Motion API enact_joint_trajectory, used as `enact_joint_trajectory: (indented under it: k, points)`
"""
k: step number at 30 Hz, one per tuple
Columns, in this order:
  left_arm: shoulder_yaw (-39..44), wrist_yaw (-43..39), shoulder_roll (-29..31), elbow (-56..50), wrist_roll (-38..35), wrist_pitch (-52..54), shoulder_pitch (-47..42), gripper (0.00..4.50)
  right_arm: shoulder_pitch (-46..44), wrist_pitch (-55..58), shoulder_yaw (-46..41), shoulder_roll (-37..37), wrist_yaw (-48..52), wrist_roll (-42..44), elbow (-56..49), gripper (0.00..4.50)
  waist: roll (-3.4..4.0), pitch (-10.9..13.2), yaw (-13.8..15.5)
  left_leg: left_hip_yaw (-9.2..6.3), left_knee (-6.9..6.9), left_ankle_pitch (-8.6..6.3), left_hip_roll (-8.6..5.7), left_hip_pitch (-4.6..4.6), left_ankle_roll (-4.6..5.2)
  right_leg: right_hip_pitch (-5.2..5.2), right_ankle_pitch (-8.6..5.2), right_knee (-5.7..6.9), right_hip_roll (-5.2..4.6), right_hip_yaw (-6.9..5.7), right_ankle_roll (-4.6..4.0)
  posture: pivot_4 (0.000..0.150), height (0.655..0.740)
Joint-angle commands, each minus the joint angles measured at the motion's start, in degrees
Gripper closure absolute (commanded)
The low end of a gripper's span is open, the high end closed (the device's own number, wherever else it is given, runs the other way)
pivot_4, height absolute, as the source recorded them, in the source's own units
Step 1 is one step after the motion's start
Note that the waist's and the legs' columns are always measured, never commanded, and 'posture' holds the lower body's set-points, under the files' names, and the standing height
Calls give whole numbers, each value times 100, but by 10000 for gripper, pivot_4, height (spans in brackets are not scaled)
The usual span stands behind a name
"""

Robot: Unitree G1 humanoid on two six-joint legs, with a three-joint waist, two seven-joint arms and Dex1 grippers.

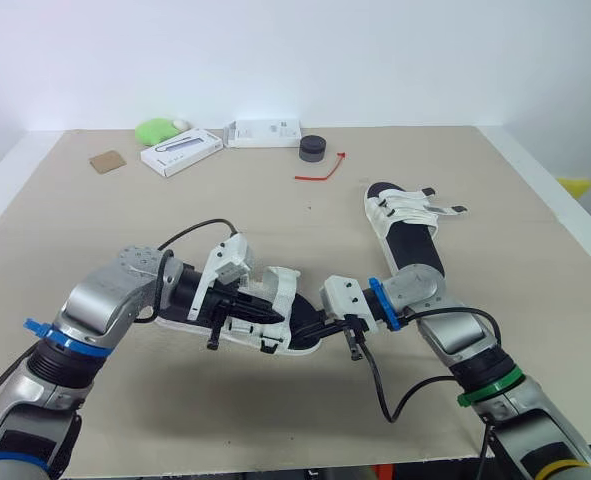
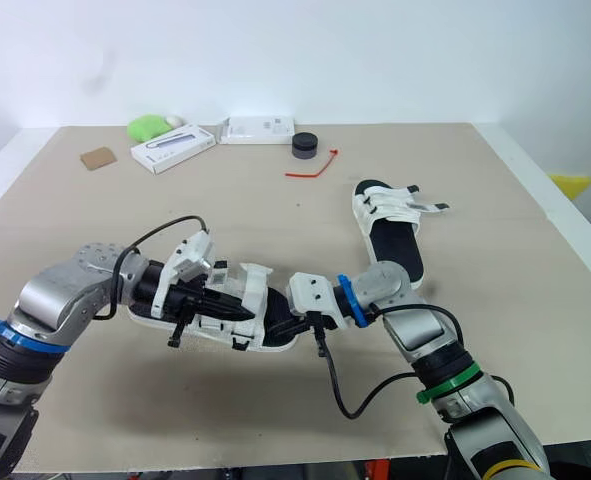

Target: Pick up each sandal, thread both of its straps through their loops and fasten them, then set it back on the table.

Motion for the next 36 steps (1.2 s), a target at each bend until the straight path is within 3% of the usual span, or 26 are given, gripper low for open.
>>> enact_joint_trajectory:
  k: [1, 15, 31, 36]
  points:
    - [12, -78, 141, -282, 21, -103, 25, 44053, -45, -20, 10, -68, 33, -58, 12, 45000, 0, 0, 1, 0, 0, 0, 0, 0, 0, 0, 0, 0, -1, 0, 0, 1500, 7400]
    - [23, 54, 310, -705, -11, -162, 438, 44053, -66, -13, 11, -49, 28, -52, 38, 45000, 0, 0, -1, 1, 0, 0, 0, 1, 0, 0, -1, 0, 0, 0, -1, 1500, 7400]
    - [-251, 221, 334, -198, 748, -943, 529, 44053, -118, -44, 28, -8, 41, -55, 119, 45000, 0, -1, -1, 4, 0, 0, 0, 11, 1, 6, 0, 6, 2, 1, -2, 1500, 7400]
    - [-110, 199, 265, -242, 490, -787, 449, 44053, -114, -35, 17, -24, 48, -53, 115, 45000, 0, -1, 0, 4, 0, 1, 0, 14, 1, 9, 0, 8, 2, 2, -2, 1500, 7400]
